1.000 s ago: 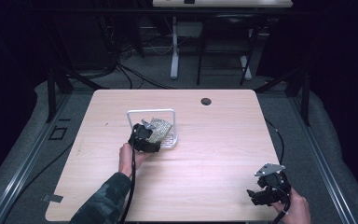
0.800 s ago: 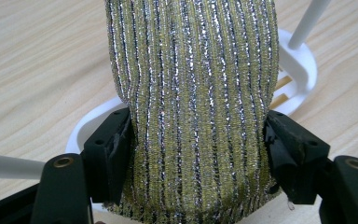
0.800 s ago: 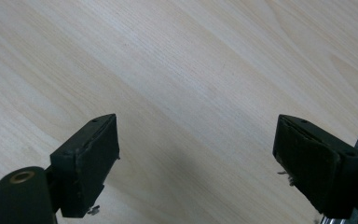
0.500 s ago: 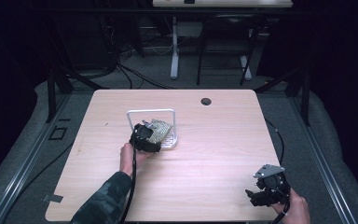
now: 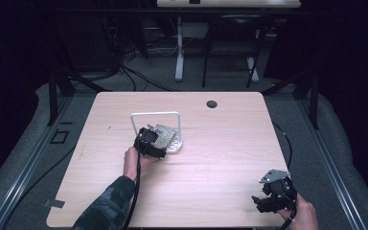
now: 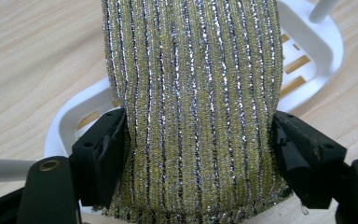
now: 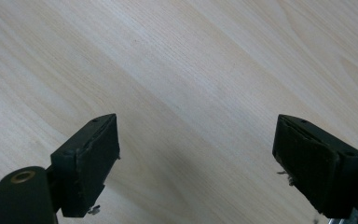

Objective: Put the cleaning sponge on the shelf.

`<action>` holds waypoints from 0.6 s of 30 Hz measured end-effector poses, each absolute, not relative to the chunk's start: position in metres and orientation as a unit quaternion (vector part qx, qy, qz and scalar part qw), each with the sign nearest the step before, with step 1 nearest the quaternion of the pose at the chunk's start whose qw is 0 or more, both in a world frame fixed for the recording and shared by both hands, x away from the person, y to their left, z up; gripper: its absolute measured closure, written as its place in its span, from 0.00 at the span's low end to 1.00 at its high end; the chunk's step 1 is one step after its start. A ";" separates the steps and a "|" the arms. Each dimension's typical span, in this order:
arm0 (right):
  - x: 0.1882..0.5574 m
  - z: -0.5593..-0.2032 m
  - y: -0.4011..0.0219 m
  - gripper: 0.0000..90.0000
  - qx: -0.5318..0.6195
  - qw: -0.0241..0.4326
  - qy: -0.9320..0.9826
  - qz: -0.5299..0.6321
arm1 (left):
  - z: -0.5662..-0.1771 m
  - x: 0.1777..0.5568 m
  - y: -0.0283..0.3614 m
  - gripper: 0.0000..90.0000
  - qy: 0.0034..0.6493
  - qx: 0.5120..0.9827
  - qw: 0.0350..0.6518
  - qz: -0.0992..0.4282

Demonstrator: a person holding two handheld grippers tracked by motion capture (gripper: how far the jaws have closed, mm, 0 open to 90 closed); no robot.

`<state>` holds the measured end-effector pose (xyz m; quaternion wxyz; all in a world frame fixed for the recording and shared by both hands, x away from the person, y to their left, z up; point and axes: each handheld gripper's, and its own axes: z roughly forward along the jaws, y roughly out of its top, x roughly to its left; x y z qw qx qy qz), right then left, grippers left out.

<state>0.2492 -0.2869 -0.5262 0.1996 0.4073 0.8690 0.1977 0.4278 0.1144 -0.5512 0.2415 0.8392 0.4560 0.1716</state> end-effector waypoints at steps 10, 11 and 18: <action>0.250 -0.528 -0.287 0.15 0.407 0.193 0.871 0.196 | -0.549 0.428 0.114 0.17 0.452 0.841 0.245 0.167; 0.250 -0.528 -0.288 0.15 0.407 0.193 0.871 0.197 | -0.549 0.428 0.114 0.17 0.453 0.841 0.245 0.167; 0.250 -0.529 -0.288 0.15 0.407 0.191 0.872 0.190 | -0.547 0.428 0.114 0.12 0.457 0.838 0.245 0.168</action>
